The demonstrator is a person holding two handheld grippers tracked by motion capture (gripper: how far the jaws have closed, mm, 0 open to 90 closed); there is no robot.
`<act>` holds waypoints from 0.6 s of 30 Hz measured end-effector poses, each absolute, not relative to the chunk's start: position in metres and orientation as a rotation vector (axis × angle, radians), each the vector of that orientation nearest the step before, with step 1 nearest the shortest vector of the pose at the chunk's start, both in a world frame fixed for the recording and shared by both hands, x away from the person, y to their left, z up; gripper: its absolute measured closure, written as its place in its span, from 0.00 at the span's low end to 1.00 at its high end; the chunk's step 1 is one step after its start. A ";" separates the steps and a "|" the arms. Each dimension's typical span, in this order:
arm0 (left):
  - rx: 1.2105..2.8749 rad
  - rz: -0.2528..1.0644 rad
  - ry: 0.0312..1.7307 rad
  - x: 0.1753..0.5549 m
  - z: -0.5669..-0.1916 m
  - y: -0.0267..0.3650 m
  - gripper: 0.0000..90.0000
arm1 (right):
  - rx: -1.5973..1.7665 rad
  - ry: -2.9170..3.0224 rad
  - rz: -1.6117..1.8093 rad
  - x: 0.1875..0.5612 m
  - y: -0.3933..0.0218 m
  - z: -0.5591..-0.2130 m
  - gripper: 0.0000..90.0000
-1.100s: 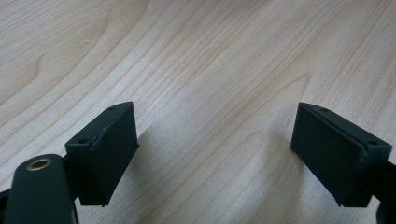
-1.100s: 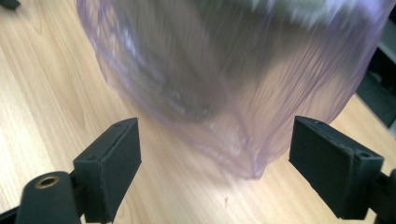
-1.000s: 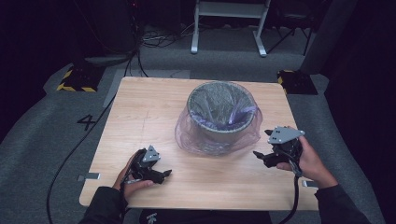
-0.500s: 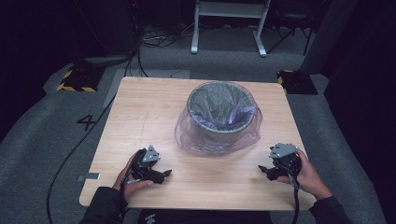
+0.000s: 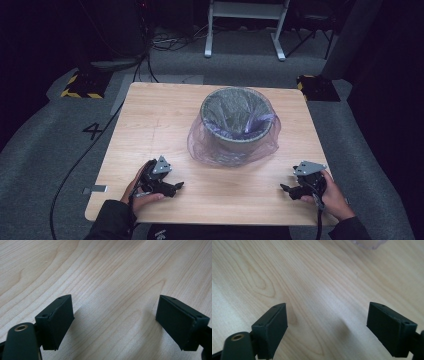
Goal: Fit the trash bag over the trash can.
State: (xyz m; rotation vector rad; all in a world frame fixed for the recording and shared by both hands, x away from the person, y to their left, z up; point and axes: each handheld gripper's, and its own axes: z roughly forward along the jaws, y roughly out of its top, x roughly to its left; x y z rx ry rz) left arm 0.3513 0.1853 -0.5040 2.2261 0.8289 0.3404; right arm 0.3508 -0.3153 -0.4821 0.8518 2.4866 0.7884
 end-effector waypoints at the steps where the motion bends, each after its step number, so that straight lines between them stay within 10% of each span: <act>1: 2.226 0.341 0.828 0.351 -0.504 0.185 0.16 | 0.882 2.482 0.818 0.351 -0.319 -0.485 0.18; 18: 2.229 0.339 0.824 0.352 -0.504 0.185 0.16 | 1.075 2.378 1.037 0.352 -0.353 -0.504 0.12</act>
